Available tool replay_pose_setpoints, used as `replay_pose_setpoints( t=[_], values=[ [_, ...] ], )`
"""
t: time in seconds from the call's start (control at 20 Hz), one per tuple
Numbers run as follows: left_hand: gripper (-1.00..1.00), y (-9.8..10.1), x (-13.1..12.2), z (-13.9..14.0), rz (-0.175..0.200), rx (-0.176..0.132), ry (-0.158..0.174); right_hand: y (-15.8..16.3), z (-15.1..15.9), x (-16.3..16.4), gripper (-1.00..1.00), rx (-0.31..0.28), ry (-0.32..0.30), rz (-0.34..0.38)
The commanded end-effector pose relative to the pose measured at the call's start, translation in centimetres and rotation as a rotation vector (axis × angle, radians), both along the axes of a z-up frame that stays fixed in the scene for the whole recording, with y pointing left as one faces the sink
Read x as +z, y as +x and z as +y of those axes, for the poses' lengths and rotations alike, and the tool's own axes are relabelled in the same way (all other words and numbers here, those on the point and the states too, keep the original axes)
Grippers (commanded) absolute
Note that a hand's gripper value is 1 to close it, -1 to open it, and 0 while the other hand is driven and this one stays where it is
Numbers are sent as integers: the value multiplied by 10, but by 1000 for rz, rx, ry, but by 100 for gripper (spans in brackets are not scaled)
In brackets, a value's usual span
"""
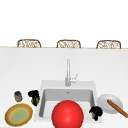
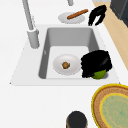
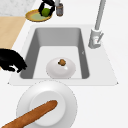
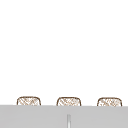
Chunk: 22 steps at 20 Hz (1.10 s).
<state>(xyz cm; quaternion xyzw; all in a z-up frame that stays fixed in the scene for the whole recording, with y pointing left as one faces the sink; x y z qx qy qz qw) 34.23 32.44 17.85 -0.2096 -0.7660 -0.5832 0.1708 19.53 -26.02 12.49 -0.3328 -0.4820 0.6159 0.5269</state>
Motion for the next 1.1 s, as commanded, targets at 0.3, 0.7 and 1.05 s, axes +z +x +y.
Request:
replay_pose_setpoints(
  t=[0.3, 0.7, 1.05],
  values=[
    [100, -51, 9, 56, 0, 10, 5, 0, 0, 0, 0, 0, 0, 0],
    [100, -87, 8, 105, 33, 21, 12, 0, 0, 0, 0, 0, 0, 0],
    [100, -91, -23, 122, -39, 27, -17, 0, 0, 0, 0, 0, 0, 0]
  ],
)
